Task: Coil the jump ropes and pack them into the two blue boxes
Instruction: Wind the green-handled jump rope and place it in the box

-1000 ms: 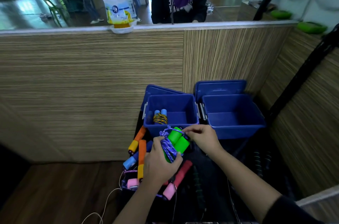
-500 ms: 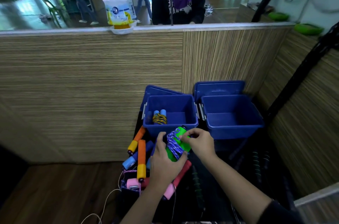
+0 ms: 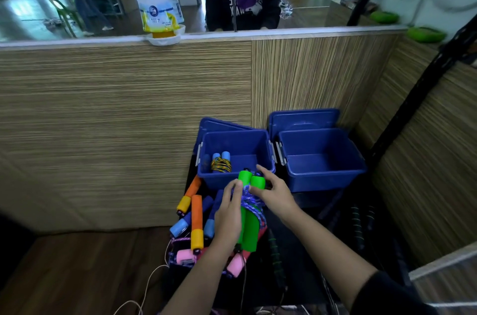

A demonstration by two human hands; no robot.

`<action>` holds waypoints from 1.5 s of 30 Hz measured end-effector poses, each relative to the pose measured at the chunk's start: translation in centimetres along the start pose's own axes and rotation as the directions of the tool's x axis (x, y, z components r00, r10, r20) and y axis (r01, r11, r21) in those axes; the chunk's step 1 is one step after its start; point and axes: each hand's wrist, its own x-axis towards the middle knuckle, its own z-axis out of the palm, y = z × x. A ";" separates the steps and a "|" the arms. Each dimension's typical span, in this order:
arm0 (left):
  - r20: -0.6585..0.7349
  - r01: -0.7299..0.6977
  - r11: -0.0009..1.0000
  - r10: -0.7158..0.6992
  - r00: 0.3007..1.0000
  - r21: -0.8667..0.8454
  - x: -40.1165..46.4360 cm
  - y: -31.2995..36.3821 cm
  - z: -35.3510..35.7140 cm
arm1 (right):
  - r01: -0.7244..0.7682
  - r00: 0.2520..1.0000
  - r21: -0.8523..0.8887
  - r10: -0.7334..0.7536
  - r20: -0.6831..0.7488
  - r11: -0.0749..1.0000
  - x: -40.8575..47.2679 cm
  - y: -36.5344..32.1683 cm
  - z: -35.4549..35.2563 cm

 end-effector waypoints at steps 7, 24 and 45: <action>-0.051 -0.008 1.000 0.008 0.999 0.006 1.1 0.5 -0.5 | 0.026 0.999 -0.158 -0.021 0.033 0.987 -1.2 1.6 1.6; -0.088 -0.004 0.972 -0.017 0.996 -0.235 4.3 0.0 -3.0 | 0.207 0.907 -0.313 -0.061 0.417 0.927 -0.9 1.4 1.7; -0.073 -0.055 0.988 0.066 0.995 0.141 9.3 1.2 0.9 | 0.010 0.927 -0.132 0.040 0.374 0.991 5.2 3.2 0.2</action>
